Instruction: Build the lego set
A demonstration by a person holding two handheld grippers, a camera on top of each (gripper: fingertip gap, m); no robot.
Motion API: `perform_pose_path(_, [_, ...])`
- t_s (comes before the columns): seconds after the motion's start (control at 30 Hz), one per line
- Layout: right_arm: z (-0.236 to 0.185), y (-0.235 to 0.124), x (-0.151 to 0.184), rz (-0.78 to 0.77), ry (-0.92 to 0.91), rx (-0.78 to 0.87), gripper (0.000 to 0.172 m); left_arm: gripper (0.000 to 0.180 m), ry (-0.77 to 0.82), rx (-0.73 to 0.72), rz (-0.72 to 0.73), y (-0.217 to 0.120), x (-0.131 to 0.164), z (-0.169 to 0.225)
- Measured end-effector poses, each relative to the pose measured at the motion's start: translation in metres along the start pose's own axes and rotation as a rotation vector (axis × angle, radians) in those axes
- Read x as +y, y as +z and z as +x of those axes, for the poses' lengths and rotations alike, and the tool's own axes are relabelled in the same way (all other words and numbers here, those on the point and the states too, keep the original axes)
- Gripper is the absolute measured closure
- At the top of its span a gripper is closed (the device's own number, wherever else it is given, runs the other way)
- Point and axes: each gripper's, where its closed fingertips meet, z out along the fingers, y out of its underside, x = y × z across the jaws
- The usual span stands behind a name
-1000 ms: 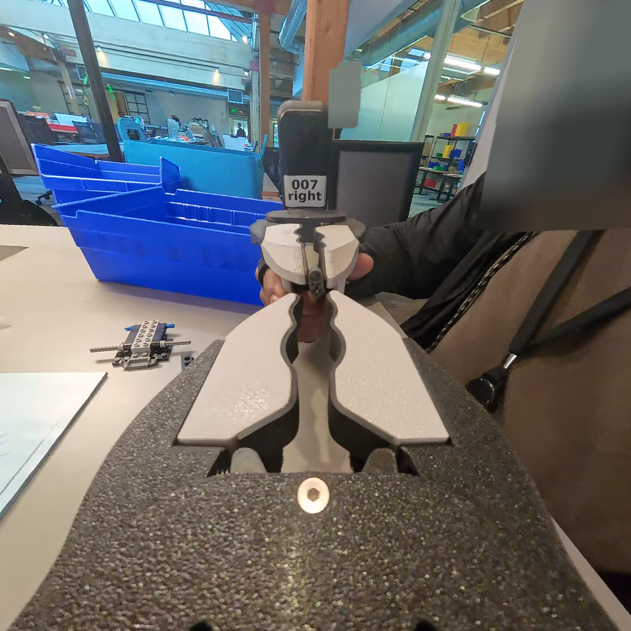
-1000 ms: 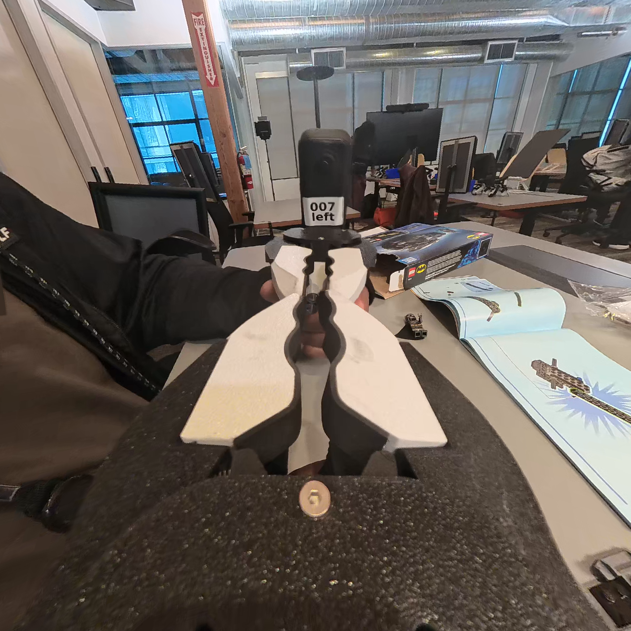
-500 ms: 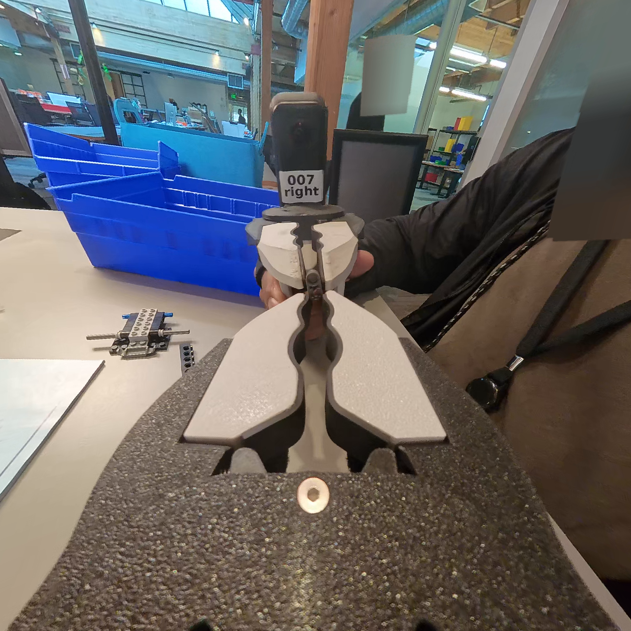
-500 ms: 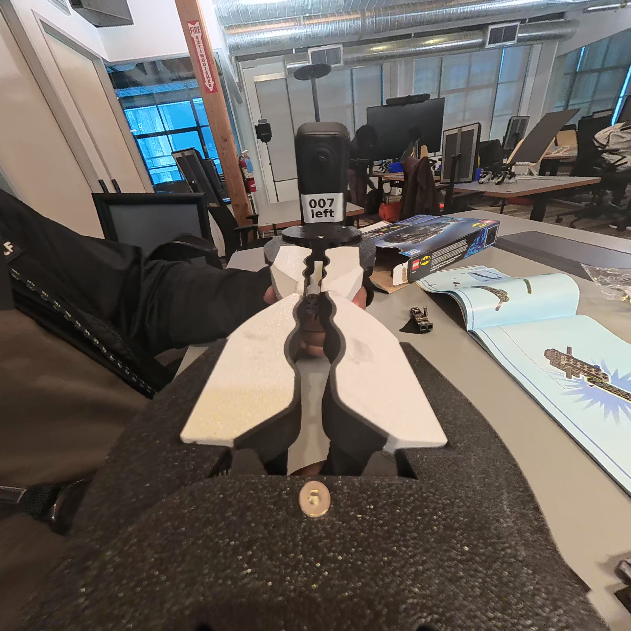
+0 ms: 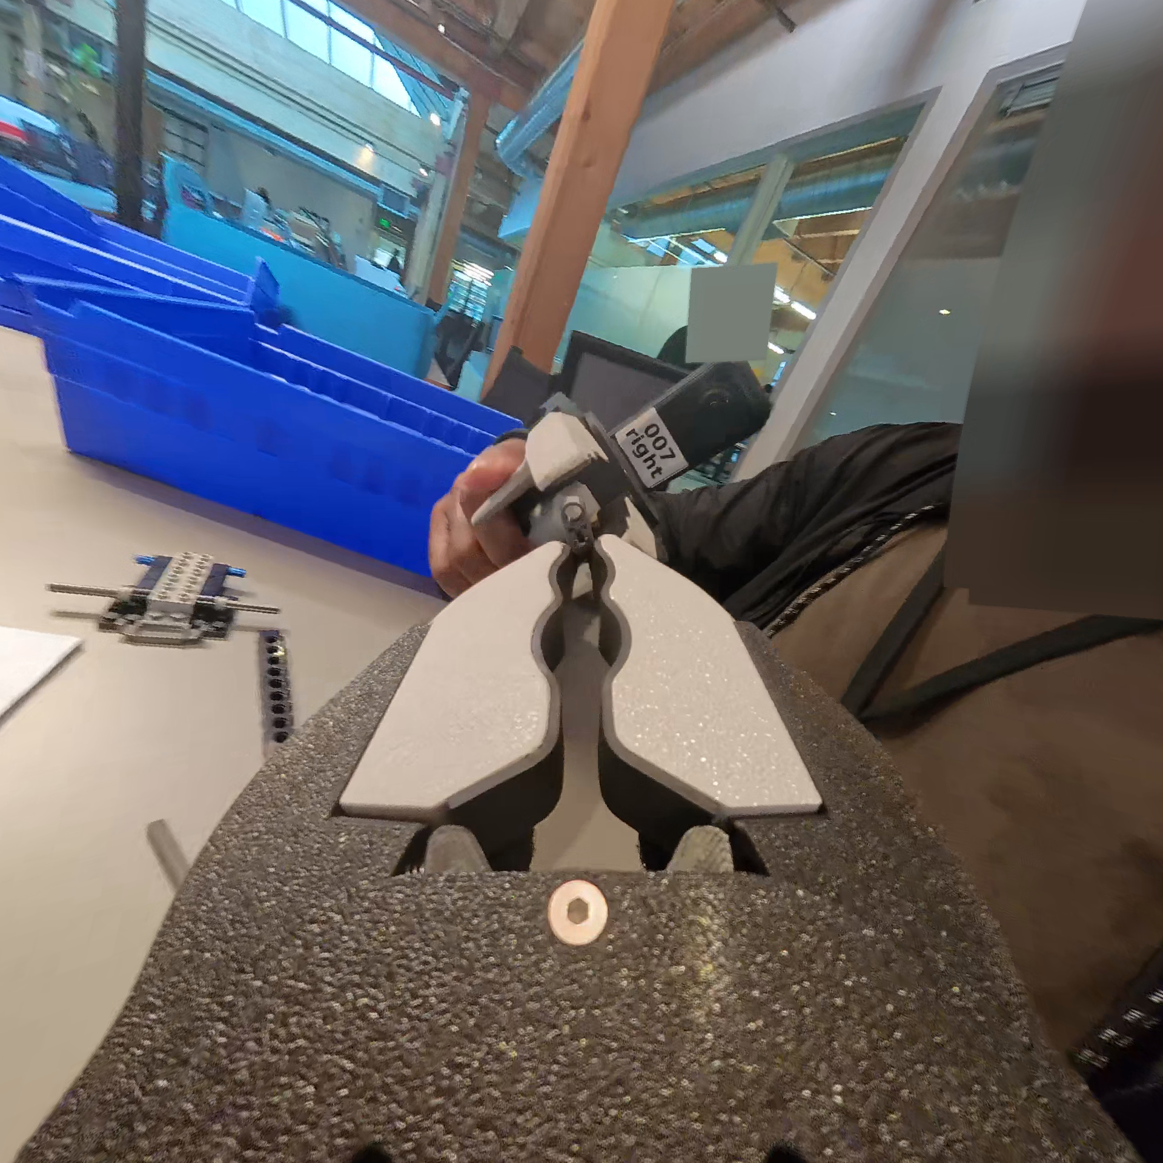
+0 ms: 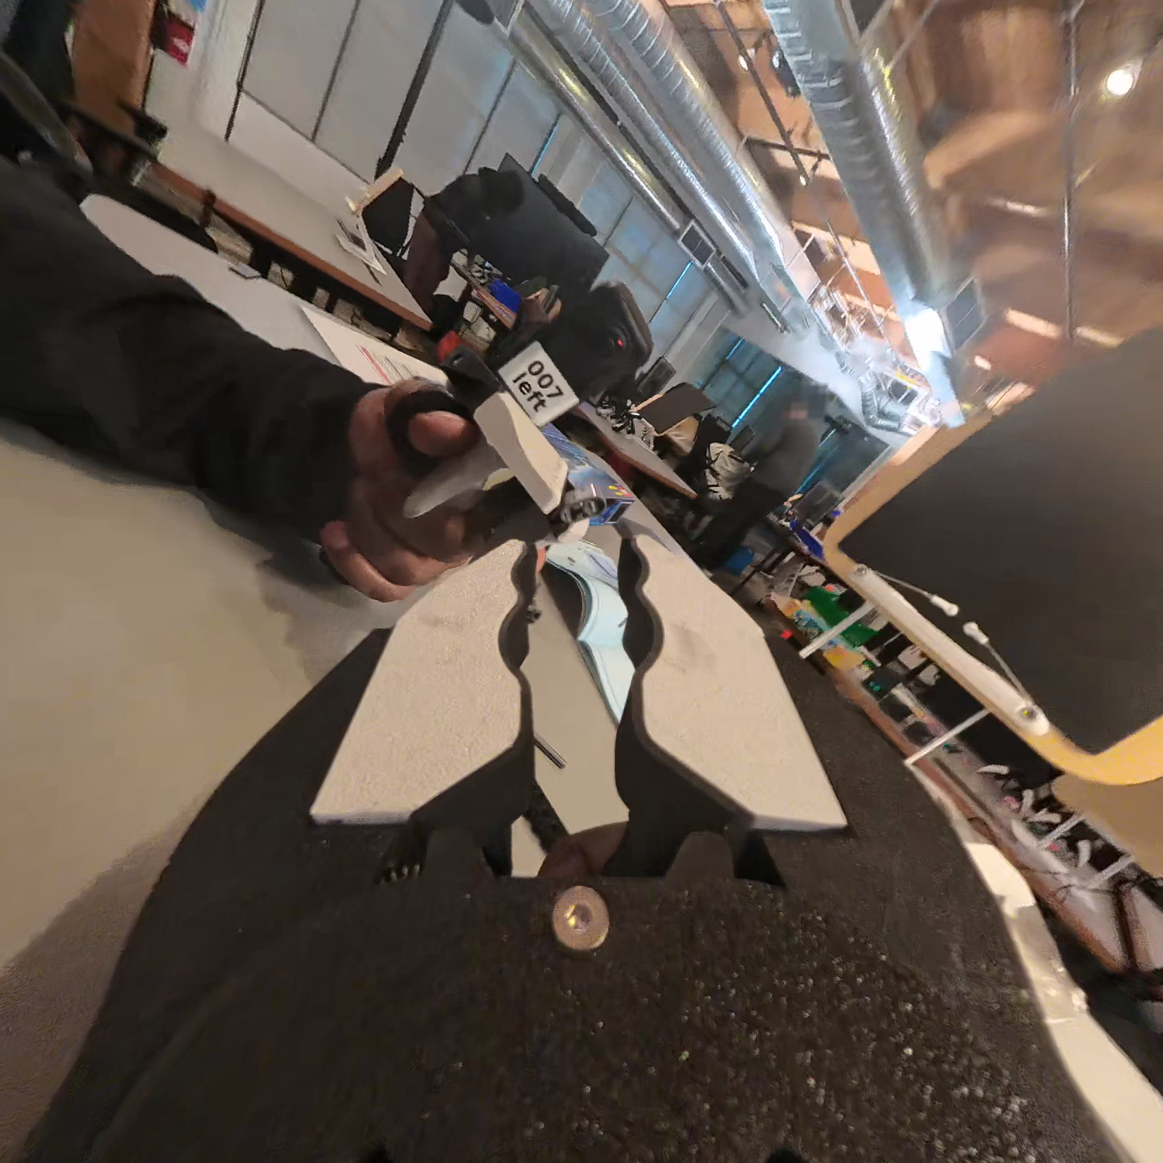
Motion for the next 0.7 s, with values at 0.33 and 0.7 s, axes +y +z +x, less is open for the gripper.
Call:
perform_pose_path(0.33, [-0.011, -0.007, -0.004, 0.027, 0.221, -0.205, 0.149, 0.175, 0.071, 0.073, -0.109, 0.008, 0.018, 0.015])
perform_pose_path(0.7, [-0.056, -0.018, 0.009, -0.068, -0.081, -0.425, 0.149, 0.175, 0.004, 0.121, -0.474, 0.002, 0.073, 0.024])
